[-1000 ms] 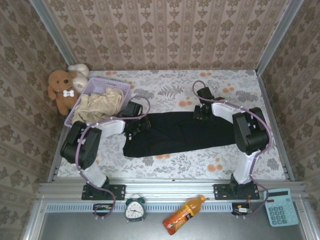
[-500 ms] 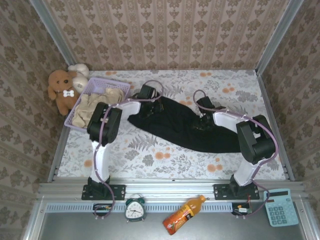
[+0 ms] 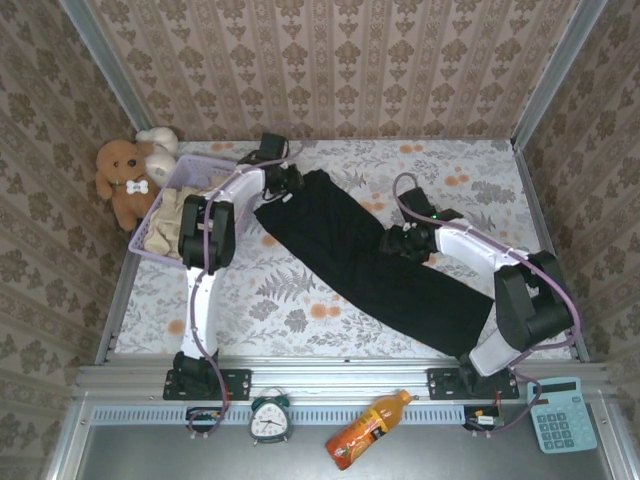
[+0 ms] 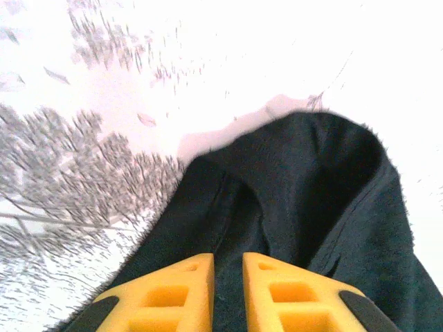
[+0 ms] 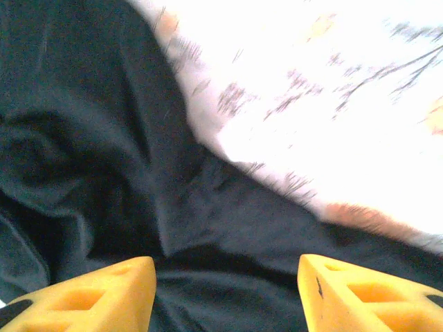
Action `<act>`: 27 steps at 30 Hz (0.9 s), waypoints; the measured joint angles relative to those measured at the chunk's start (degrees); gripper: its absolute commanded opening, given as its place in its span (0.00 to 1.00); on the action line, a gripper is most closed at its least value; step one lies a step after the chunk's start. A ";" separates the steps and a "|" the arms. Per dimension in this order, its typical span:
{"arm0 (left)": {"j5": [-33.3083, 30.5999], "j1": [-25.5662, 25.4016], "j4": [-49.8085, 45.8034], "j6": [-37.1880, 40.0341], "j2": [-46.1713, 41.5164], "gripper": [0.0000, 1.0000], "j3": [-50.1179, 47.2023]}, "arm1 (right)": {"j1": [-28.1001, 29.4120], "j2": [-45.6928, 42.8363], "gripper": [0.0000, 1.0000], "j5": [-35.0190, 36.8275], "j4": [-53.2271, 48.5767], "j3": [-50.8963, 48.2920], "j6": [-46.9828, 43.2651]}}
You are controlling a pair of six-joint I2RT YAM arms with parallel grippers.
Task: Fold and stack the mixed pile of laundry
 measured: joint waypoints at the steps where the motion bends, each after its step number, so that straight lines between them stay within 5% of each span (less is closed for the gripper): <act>1: 0.04 0.00 -0.20 0.31 -0.83 0.23 -0.24 | -1.01 -0.07 0.53 0.15 -0.02 0.00 -0.42; 13: 2.99 -8.79 8.59 -4.83 -27.65 0.22 -36.59 | 1.29 9.62 0.26 -3.98 5.14 9.86 -5.99; 19: 2.73 -9.49 13.44 -11.34 -25.33 0.20 -44.02 | 2.69 21.73 0.25 -5.77 9.75 19.39 -6.97; 27: 2.08 -9.25 16.28 -13.38 -17.81 0.18 -37.27 | 1.62 30.14 0.34 -5.07 10.36 24.79 -4.15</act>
